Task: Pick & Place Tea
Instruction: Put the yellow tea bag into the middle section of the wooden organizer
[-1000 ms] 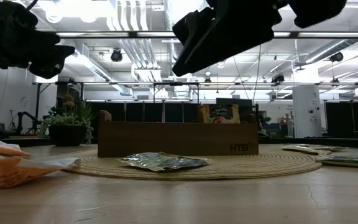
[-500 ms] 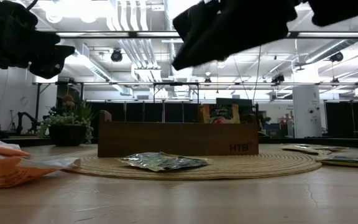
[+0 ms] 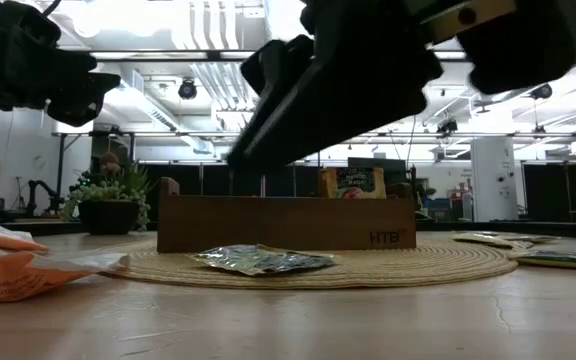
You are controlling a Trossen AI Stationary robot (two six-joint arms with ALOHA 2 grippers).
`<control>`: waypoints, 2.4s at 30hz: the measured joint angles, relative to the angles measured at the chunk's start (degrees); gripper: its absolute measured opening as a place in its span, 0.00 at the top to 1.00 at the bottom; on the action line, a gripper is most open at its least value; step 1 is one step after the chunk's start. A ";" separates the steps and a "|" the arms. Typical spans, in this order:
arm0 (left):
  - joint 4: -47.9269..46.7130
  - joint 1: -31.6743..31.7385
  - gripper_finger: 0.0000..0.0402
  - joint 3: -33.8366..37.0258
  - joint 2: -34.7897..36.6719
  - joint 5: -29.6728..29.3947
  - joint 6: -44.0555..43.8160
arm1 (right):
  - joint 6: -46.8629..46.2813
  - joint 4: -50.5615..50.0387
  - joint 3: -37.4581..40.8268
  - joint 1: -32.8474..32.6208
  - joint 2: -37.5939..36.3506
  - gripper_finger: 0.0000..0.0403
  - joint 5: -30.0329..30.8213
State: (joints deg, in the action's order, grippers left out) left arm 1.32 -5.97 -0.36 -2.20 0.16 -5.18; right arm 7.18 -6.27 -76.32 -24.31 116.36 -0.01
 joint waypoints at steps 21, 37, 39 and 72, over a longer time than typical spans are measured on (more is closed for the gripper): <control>0.02 0.00 0.58 0.00 0.00 0.00 0.00 | -2.49 -2.88 1.45 -0.12 0.02 0.72 3.50; 0.02 0.01 0.58 0.00 0.00 -0.02 -0.01 | 0.94 -0.66 -1.82 -0.16 6.75 0.72 1.20; 0.02 0.00 0.58 0.00 0.00 0.00 -0.01 | 0.91 -0.80 -2.00 -0.10 6.75 0.72 1.20; -0.02 0.00 0.58 0.00 0.00 -0.01 0.00 | 0.00 -2.40 -4.98 0.67 6.11 0.98 1.68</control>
State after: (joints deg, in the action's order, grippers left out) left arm 1.30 -5.97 -0.36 -2.20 0.15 -5.18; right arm 7.18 -8.67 -81.30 -23.64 122.47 1.67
